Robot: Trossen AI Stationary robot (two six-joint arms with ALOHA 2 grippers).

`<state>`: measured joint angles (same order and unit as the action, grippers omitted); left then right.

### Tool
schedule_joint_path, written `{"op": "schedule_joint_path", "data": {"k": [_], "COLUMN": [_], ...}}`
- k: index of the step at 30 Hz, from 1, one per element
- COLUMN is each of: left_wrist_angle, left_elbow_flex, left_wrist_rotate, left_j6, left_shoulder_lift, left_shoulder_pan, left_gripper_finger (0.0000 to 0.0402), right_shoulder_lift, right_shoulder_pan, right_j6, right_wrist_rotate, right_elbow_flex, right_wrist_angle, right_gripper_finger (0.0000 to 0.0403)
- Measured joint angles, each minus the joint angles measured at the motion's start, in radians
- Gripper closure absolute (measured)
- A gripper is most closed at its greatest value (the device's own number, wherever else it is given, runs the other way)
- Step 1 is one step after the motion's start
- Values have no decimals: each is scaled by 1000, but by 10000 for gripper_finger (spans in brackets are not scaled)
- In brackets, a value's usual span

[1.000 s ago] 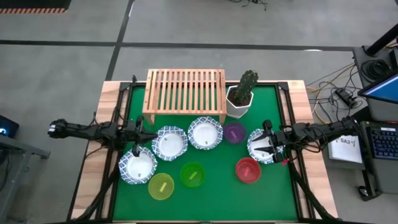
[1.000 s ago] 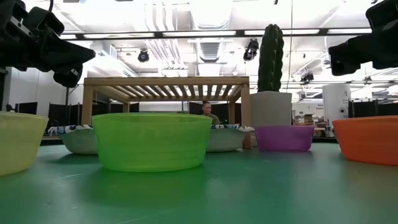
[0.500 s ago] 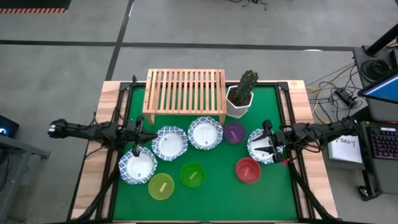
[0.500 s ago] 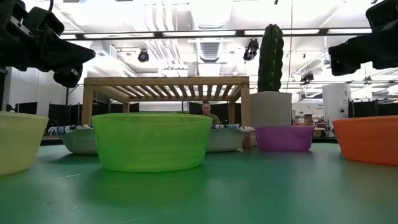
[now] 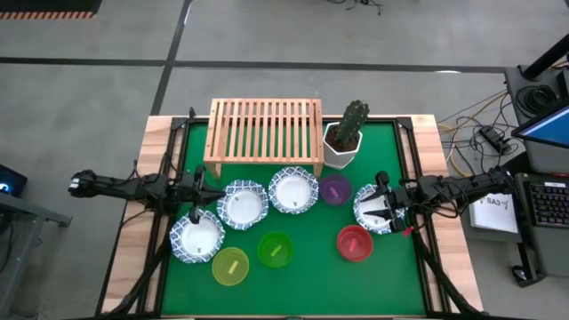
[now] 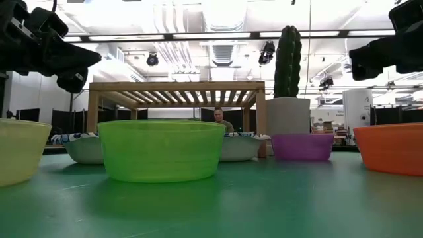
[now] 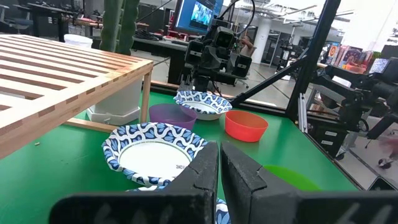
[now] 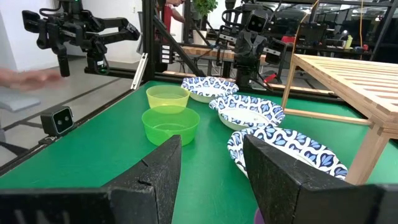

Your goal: Place and stack bowls onto a shelf

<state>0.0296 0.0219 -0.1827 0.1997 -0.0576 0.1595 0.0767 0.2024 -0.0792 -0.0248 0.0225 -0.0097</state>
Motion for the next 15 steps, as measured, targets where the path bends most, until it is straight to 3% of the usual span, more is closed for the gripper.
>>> {"op": "schedule_joint_path", "data": {"k": [11, 13, 15], "left_wrist_angle": [2, 19, 50], "left_elbow_flex": [0, 0, 0], "left_wrist_rotate": [-1, 0, 0], "left_j6": [0, -4, 24], "left_shoulder_lift": [0, 0, 0], "left_shoulder_pan": [0, 0, 1], "left_gripper_finger": [402, 402, 402], "right_shoulder_lift": [0, 0, 0], "right_shoulder_pan": [0, 0, 0], "right_j6": [-6, 81, 281], "right_wrist_rotate": [10, 14, 19], "right_elbow_flex": [-3, -4, -4], "right_wrist_angle": [22, 59, 95], "right_gripper_finger": [239, 239, 238]}}
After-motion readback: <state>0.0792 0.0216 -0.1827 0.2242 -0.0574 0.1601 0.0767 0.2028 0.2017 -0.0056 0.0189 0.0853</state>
